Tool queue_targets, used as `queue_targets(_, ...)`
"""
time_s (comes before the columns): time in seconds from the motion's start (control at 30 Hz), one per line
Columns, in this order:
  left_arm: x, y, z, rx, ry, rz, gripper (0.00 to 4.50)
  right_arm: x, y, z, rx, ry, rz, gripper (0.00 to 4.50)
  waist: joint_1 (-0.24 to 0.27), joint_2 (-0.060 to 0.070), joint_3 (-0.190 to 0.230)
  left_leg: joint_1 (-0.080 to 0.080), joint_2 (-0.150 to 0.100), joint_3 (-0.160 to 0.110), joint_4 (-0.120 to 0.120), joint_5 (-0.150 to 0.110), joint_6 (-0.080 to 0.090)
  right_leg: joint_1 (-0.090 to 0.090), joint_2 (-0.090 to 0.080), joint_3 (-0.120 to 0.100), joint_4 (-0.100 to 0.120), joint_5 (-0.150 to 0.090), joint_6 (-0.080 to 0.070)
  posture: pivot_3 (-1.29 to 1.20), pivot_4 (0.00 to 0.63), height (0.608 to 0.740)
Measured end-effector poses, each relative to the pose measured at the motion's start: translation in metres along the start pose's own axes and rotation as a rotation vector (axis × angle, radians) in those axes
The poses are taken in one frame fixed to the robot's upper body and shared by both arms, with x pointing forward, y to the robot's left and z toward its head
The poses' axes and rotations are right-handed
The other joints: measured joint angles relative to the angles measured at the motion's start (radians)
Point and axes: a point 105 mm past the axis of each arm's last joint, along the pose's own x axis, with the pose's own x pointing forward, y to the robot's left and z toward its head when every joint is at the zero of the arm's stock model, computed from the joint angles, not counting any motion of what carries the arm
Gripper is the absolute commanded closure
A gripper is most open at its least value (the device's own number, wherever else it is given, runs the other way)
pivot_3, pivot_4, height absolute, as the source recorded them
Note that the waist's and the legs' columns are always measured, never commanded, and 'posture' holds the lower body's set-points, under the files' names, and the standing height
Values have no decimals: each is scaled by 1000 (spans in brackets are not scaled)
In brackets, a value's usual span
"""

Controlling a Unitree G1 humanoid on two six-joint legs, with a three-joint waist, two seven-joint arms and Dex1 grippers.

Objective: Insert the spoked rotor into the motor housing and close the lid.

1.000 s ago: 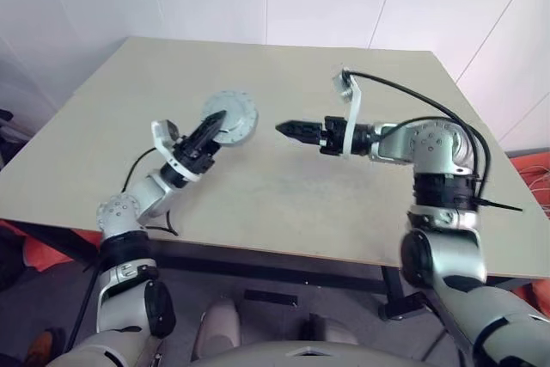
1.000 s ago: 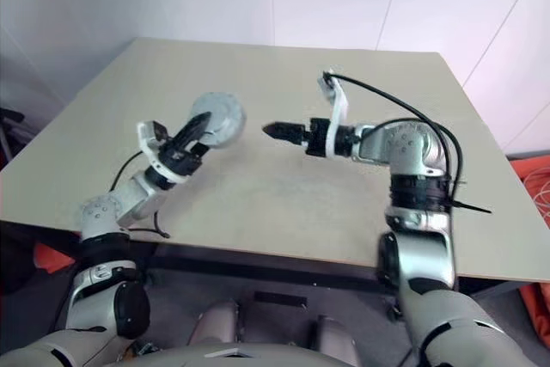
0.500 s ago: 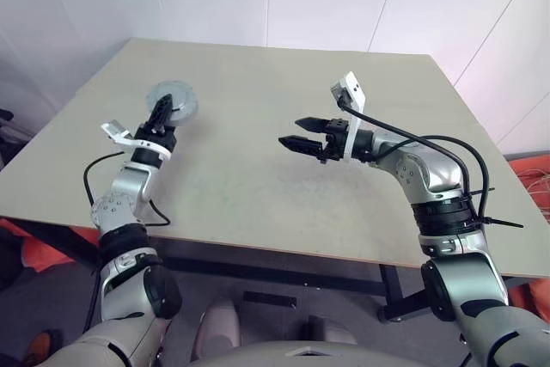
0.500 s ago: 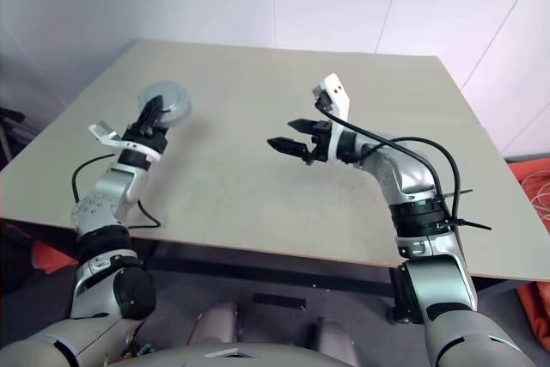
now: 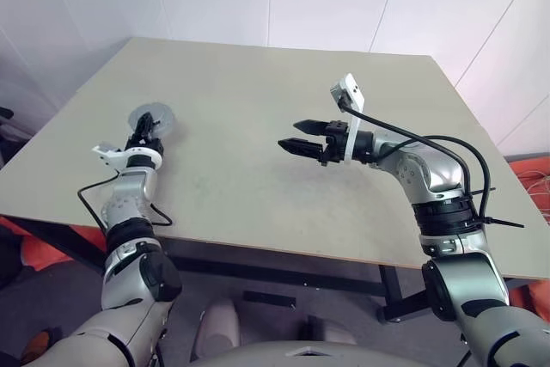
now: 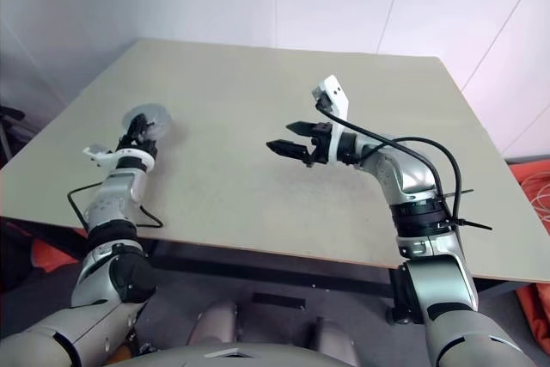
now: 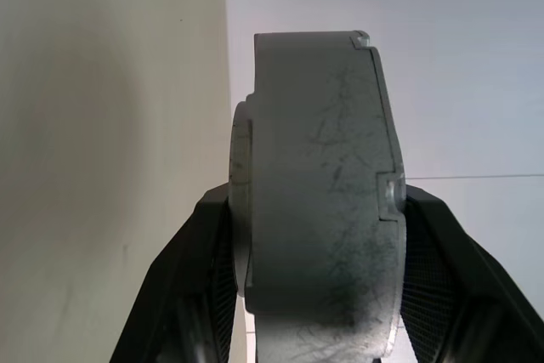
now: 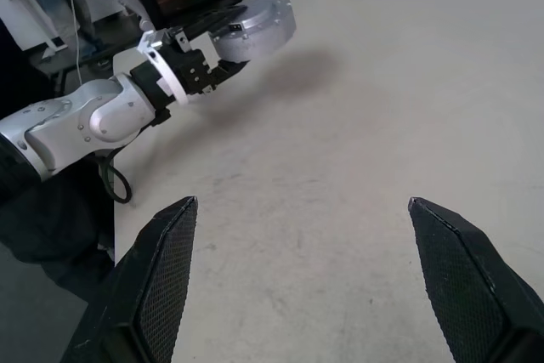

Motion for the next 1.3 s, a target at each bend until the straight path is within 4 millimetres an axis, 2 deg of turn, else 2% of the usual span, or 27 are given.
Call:
queue_targets(0.23, 7, 10, 0, -14, -65, 134, 2425, 0, 0, 0, -1, 1, 0, 0, -1, -1, 0, 0, 0, 0, 0, 0, 0, 0, 0, 0, 0, 0, 0, 0, 0, 740)
queue_targets(0.57, 12, 16, -5, 104, -117, 322, 2425, 0, 1, 1, -2, 0, 0, 0, -1, -3, 1, 0, 0, -1, 0, 0, 0, 0, 0, 0, 0, 0, 0, 0, 0, 740)
queue_targets(0.73, 10, 21, 0, 137, -153, 380, 2425, 1, 0, 1, -1, -3, -7, 0, -2, -3, 1, 0, 0, -1, 0, 0, 0, 0, 0, 0, 0, 0, 0, 0, 0, 740)
queue_targets(0.93, 11, 20, -7, 101, -158, 391, 2425, 1, -1, 2, -2, -4, -18, 0, -1, -3, 1, 0, 0, -1, 1, 0, 0, 0, 0, 0, 0, 0, 0, 0, 0, 740)
queue_targets(1.17, 10, 14, -15, 59, -181, 390, 142, 2, -1, 4, -8, -8, -21, 0, -2, -4, 2, -1, 0, -1, 1, 0, 0, 0, 0, -1, 0, 0, 0, 0, 0, 740)
queue_targets(1.3, 9, 6, -26, 53, -164, 391, 34, 2, -1, 4, -8, -9, -21, 0, -2, -4, 2, -1, 0, -1, 1, 0, 0, 0, 0, -1, 0, 0, 0, 0, 0, 740)
